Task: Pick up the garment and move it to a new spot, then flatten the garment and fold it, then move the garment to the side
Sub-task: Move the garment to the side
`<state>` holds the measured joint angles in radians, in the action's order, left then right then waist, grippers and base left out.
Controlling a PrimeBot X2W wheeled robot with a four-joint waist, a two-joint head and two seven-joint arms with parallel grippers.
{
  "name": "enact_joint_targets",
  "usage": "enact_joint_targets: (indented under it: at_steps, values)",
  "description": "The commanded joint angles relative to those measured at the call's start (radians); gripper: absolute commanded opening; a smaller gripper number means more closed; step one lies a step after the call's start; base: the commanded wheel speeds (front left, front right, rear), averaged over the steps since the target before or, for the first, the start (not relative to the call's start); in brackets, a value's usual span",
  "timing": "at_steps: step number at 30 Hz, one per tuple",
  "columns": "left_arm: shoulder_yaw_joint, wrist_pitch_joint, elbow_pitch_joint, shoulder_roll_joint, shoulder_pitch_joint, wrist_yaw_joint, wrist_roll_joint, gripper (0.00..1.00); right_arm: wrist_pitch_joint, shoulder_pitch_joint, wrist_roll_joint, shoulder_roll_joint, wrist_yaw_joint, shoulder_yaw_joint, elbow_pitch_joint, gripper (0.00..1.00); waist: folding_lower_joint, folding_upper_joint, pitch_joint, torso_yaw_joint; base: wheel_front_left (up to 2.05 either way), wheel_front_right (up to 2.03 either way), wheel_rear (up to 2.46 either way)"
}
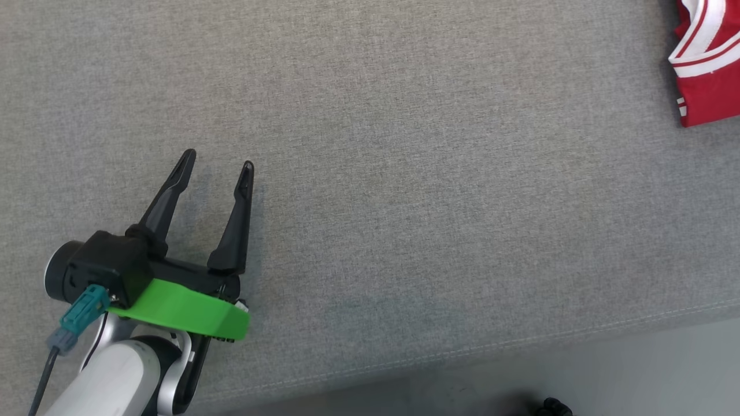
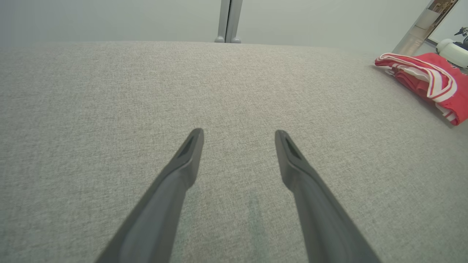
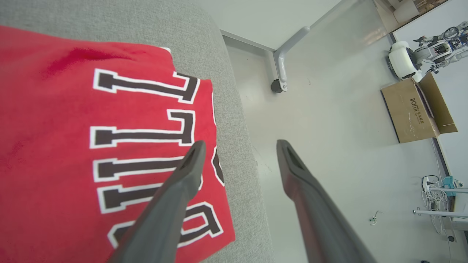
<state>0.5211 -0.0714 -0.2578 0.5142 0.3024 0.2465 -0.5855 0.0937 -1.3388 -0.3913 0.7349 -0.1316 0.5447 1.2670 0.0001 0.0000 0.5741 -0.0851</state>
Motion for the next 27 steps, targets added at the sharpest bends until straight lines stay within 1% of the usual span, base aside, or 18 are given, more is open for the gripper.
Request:
enact_joint_targets:
  at_steps: [1, 4, 10, 11, 16, 19, 22, 27]
  values:
    - [-0.003, 0.004, -0.004, 0.01, 0.005, 0.006, 0.005, 1.0, -0.02, 0.028, 0.014, -0.013, 0.002, -0.011, 0.01, 1.0, -0.0001, 0.0, -0.004, -0.01, 0.0, 0.0, 0.0]
    - [0.0, 0.005, -0.001, 0.01, 0.004, 0.005, 0.002, 1.0, -0.051, 0.041, 0.019, -0.024, 0.002, -0.03, 0.014, 1.0, -0.0001, 0.0, -0.016, -0.021, 0.0, 0.0, 0.0]
    - [-0.002, -0.016, 0.025, -0.018, 0.012, -0.012, -0.029, 1.0, -0.123, 0.04, -0.008, -0.085, 0.002, -0.06, 0.003, 1.0, -0.0001, 0.0, -0.073, -0.043, 0.0, 0.0, 0.0]
    - [-0.002, -0.016, 0.025, -0.018, 0.012, -0.012, -0.029, 1.0, -0.123, 0.04, -0.008, -0.085, 0.002, -0.06, 0.003, 1.0, -0.0001, 0.0, -0.073, -0.043, 0.0, 0.0, 0.0]
    - [-0.025, -0.047, 0.058, -0.052, 0.01, -0.032, -0.088, 1.0, -0.16, 0.04, -0.026, -0.136, 0.002, -0.034, -0.057, 1.0, -0.0001, 0.0, -0.149, -0.051, 0.0, 0.0, 0.0]
    - [-0.034, -0.059, 0.087, -0.065, 0.01, -0.034, -0.106, 1.0, -0.186, 0.051, -0.055, -0.16, 0.002, -0.026, -0.098, 1.0, -0.0001, 0.0, -0.201, -0.047, 0.0, 0.0, 0.0]
    - [-0.055, -0.08, 0.116, -0.076, 0.007, -0.027, -0.126, 1.0, -0.206, 0.079, -0.083, -0.182, 0.002, -0.009, -0.143, 1.0, -0.0001, 0.0, -0.252, -0.035, 0.0, 0.0, 0.0]
    - [-0.098, -0.123, 0.164, -0.083, -0.014, 0.0, -0.136, 1.0, -0.245, 0.141, -0.119, -0.214, 0.002, 0.012, -0.202, 1.0, -0.0001, 0.0, -0.331, -0.008, 0.0, 0.0, 0.0]
